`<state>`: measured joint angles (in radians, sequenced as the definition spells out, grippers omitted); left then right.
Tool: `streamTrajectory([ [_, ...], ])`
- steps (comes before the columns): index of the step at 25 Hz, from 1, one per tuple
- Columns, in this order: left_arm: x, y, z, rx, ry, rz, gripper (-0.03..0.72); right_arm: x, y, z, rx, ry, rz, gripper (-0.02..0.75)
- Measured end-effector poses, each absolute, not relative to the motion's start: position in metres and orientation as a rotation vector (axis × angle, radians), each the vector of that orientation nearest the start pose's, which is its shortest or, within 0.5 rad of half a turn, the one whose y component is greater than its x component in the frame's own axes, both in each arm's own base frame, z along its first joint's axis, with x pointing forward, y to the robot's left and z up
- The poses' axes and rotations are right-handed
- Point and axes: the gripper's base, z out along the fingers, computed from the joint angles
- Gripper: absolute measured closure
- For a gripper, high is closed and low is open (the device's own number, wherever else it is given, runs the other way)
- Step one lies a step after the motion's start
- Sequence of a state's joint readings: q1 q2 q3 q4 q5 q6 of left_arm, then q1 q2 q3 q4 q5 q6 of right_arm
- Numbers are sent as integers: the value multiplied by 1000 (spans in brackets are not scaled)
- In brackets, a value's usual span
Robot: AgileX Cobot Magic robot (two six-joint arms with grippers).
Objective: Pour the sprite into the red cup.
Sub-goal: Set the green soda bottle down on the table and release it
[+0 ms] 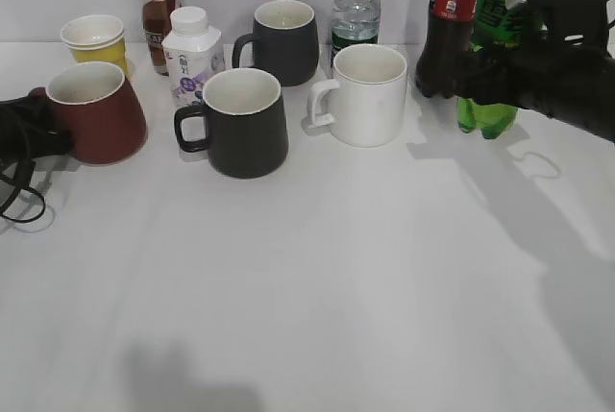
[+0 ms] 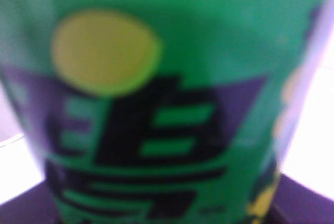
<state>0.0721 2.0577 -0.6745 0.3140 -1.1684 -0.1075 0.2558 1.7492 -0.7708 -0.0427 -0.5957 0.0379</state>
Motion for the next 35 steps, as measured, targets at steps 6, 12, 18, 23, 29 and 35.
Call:
streamTrajectory([
  [6,340,-3,106,181,1696,-199,536,338,91,185,-254,1857,200,345],
  [12,325,-4,102,164,1718,-218,383,345,93,173,-248,1795,211,345],
  [18,309,-5,104,149,1733,-225,369,348,96,149,-285,1820,217,345],
  [23,295,-6,111,150,1753,-222,369,344,99,144,-345,1807,238,346],
  [29,285,-7,114,149,1764,-223,368,336,97,140,-308,1795,266,346],
  [35,273,-8,112,146,1792,-227,353,325,94,136,-273,1766,285,181],
])
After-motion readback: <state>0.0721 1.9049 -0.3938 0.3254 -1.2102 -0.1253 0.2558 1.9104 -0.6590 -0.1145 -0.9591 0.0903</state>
